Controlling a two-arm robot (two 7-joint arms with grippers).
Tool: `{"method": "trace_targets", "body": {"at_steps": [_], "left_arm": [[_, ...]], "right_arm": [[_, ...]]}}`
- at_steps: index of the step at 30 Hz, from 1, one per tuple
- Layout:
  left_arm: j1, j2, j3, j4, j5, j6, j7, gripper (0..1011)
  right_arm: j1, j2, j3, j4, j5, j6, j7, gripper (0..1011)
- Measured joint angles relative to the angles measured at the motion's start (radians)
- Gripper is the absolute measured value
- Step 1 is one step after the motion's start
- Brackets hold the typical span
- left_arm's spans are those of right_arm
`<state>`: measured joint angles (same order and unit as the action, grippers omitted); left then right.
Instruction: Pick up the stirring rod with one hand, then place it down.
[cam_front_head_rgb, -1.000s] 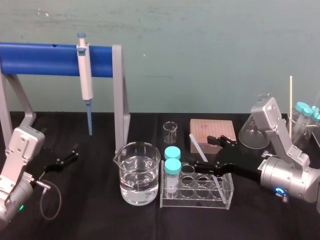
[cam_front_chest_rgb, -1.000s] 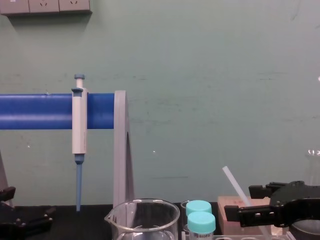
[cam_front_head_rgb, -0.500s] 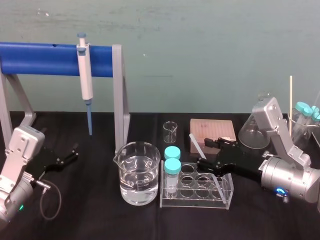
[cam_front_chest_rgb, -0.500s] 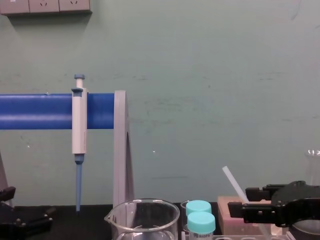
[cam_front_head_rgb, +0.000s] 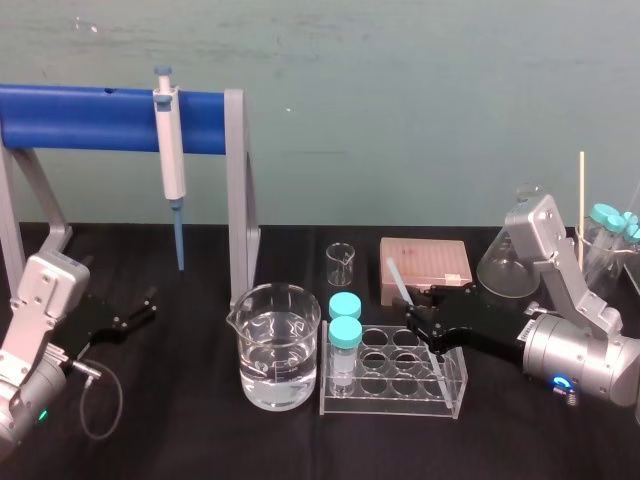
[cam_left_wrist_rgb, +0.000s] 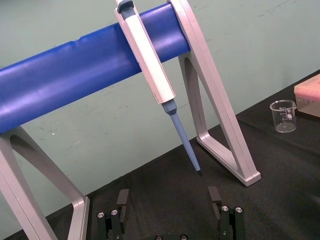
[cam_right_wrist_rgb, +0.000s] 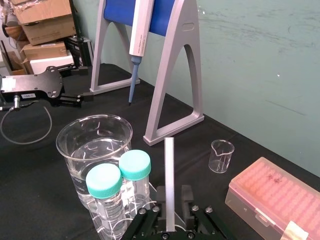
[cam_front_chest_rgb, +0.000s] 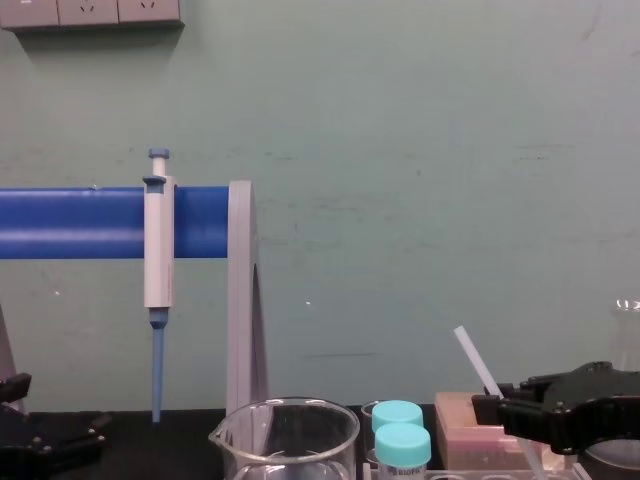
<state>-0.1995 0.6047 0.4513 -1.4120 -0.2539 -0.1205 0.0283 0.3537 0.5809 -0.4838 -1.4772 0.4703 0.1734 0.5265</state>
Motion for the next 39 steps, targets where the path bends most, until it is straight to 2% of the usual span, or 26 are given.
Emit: {"method": "trace_targets", "body": {"at_steps": [2, 6, 10, 14, 17, 18, 20, 23, 24, 25, 27, 31, 39], "left_arm": [[0.0, 0.0, 0.0, 0.0, 0.0, 0.0, 0.0, 1000], [0.0, 0.0, 0.0, 0.0, 0.0, 0.0, 0.0, 1000], [0.0, 0.0, 0.0, 0.0, 0.0, 0.0, 0.0, 1000], [0.0, 0.0, 0.0, 0.0, 0.0, 0.0, 0.0, 1000], [0.0, 0.0, 0.0, 0.0, 0.0, 0.0, 0.0, 1000], [0.0, 0.0, 0.0, 0.0, 0.0, 0.0, 0.0, 1000], [0.0, 0.0, 0.0, 0.0, 0.0, 0.0, 0.0, 1000], [0.0, 0.0, 0.0, 0.0, 0.0, 0.0, 0.0, 1000], [0.0, 0.0, 0.0, 0.0, 0.0, 0.0, 0.0, 1000], [0.0, 0.0, 0.0, 0.0, 0.0, 0.0, 0.0, 1000], [0.0, 0.0, 0.0, 0.0, 0.0, 0.0, 0.0, 1000], [0.0, 0.0, 0.0, 0.0, 0.0, 0.0, 0.0, 1000], [0.0, 0.0, 0.0, 0.0, 0.0, 0.0, 0.0, 1000]], "right_arm": [[0.0, 0.0, 0.0, 0.0, 0.0, 0.0, 0.0, 162], [0.0, 0.0, 0.0, 0.0, 0.0, 0.0, 0.0, 72], [-0.003, -0.002, 0.004, 0.0, 0.001, -0.005, -0.001, 72], [-0.015, -0.014, 0.022, 0.001, 0.009, -0.038, -0.007, 72], [-0.033, -0.031, 0.048, 0.005, 0.021, -0.095, -0.014, 72], [-0.044, -0.042, 0.063, 0.007, 0.028, -0.135, -0.015, 72], [-0.057, -0.052, 0.079, 0.01, 0.035, -0.177, -0.015, 72], [-0.091, -0.078, 0.116, 0.019, 0.049, -0.294, -0.011, 72], [-0.091, -0.078, 0.116, 0.019, 0.049, -0.294, -0.011, 72], [-0.105, -0.087, 0.128, 0.024, 0.055, -0.338, -0.004, 72], [-0.124, -0.098, 0.145, 0.027, 0.061, -0.392, 0.007, 72], [-0.147, -0.105, 0.165, 0.023, 0.065, -0.434, 0.024, 72], [-0.143, -0.113, 0.221, -0.025, 0.13, -0.441, 0.061, 72]]}}
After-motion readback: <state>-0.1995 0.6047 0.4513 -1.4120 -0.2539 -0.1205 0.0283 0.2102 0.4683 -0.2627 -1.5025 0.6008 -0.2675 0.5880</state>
